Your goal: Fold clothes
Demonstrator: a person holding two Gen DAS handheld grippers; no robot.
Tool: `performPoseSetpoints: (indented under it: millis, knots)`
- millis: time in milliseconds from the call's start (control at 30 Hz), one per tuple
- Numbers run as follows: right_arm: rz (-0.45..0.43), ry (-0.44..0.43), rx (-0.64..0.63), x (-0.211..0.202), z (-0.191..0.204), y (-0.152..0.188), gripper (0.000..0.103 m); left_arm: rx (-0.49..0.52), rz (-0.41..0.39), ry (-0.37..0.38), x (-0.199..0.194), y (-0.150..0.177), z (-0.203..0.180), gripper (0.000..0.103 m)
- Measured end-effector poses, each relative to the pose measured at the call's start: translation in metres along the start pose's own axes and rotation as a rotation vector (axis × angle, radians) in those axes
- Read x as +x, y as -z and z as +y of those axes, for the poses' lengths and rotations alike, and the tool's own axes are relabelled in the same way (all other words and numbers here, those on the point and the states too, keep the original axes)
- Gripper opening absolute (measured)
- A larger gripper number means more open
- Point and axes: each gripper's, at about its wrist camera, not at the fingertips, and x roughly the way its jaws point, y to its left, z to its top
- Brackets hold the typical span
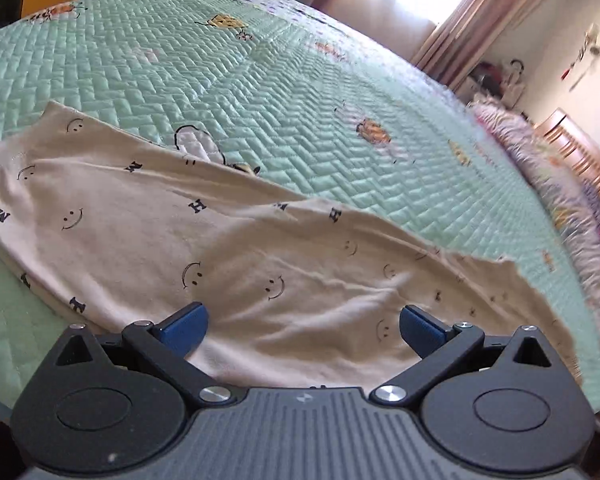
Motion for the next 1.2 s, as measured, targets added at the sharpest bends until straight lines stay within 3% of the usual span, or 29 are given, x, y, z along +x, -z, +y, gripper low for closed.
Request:
performPoseSetpoints:
  millis: [233, 433, 533, 600, 633, 867, 1067, 1200]
  knots:
    - [0.016, -0.025, -0.036, -0.001, 0.025, -0.023, 0.032, -0.073, -0.056, 0.059, -0.015, -0.007, 0.014, 0.102]
    - [0.054, -0.121, -0.202, 0.029, 0.080, -0.043, 0.034, -0.168, -0.152, 0.104, -0.036, -0.012, 0.036, 0.102]
    - [0.071, -0.181, -0.321, 0.049, 0.122, -0.045, 0.042, -0.266, -0.248, 0.128, -0.058, -0.013, 0.060, 0.102]
    - [0.062, -0.223, -0.446, 0.060, 0.157, -0.043, 0.057, -0.327, -0.304, 0.139, -0.073, -0.013, 0.079, 0.102]
    - [0.049, -0.245, -0.515, 0.065, 0.177, -0.042, 0.059, -0.353, -0.329, 0.142, -0.080, -0.012, 0.087, 0.102]
    - [-0.026, -0.330, -0.903, 0.119, 0.304, -0.025, 0.058, -0.499, -0.419, 0.168, -0.100, 0.001, 0.129, 0.102]
    - [-0.046, -0.328, -1.043, 0.163, 0.366, -0.008, 0.058, -0.597, -0.532, 0.178, -0.116, 0.011, 0.158, 0.102]
    - [-0.061, -0.339, -1.096, 0.179, 0.396, -0.003, 0.057, -0.665, -0.562, 0.194, -0.121, 0.014, 0.180, 0.102]
